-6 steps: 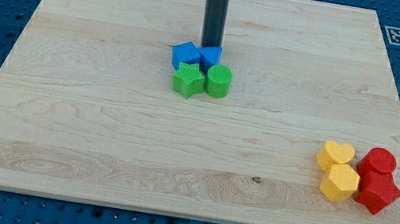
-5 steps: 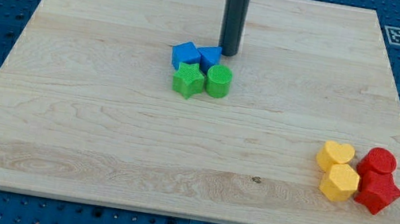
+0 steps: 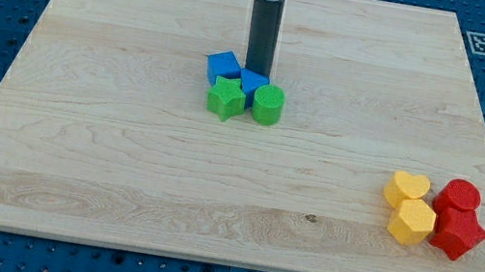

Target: Move the blue cube to the top left of the board

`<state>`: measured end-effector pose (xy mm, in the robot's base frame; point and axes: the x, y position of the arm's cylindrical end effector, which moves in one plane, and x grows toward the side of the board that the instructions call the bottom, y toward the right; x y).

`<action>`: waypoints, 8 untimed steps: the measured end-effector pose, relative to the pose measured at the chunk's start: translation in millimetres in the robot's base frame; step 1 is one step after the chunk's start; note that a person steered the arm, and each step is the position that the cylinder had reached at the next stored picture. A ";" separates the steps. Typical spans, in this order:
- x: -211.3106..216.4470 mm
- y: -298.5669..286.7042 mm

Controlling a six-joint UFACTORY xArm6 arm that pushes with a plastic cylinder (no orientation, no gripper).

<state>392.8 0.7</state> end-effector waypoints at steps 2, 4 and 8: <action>17.6 -17.4; -11.6 -78.1; -73.4 -163.4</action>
<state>319.4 -162.7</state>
